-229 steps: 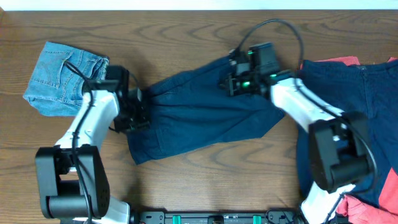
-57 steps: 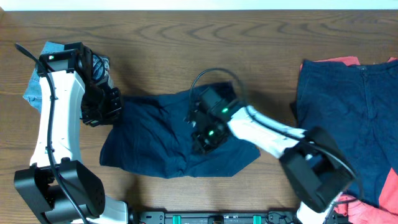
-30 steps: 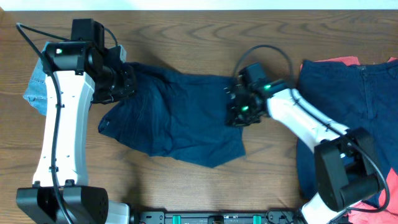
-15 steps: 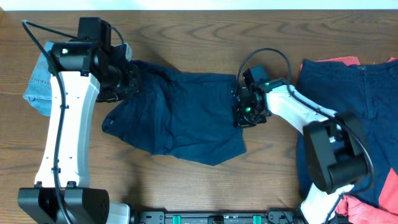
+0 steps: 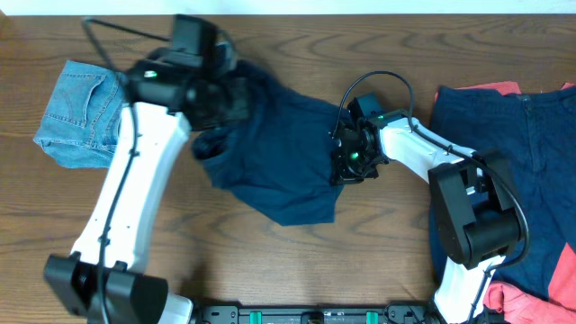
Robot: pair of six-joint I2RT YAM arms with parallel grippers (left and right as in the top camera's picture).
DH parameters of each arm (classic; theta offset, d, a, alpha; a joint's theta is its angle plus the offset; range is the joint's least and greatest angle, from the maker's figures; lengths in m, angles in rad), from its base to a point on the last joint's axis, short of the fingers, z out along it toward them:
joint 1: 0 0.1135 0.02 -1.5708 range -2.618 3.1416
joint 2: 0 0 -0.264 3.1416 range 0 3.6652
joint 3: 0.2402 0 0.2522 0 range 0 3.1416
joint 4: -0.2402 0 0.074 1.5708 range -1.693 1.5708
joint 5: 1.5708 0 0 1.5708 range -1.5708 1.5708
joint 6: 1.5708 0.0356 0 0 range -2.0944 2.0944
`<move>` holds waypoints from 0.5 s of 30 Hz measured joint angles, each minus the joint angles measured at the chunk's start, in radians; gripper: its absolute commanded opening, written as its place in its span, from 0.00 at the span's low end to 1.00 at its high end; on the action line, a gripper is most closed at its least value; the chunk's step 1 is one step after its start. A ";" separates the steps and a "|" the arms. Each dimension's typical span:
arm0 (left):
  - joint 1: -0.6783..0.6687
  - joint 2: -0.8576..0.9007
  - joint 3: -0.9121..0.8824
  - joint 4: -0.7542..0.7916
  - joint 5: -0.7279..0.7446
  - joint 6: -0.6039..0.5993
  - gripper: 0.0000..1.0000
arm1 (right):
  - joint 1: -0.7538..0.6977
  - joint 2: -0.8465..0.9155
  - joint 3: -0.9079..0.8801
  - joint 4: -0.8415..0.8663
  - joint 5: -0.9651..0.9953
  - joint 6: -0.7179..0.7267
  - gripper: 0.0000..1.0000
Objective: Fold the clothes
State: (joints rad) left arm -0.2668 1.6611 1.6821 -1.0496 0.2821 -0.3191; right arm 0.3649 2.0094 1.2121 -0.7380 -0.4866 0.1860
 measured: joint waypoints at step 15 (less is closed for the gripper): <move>-0.248 0.279 0.000 0.198 -0.027 -0.100 0.29 | 0.000 0.006 0.003 -0.003 -0.014 0.000 0.01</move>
State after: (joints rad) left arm -0.5148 1.9404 1.6817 -0.8513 0.2550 -0.4191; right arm 0.3649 2.0151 1.2148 -0.7414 -0.5011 0.1860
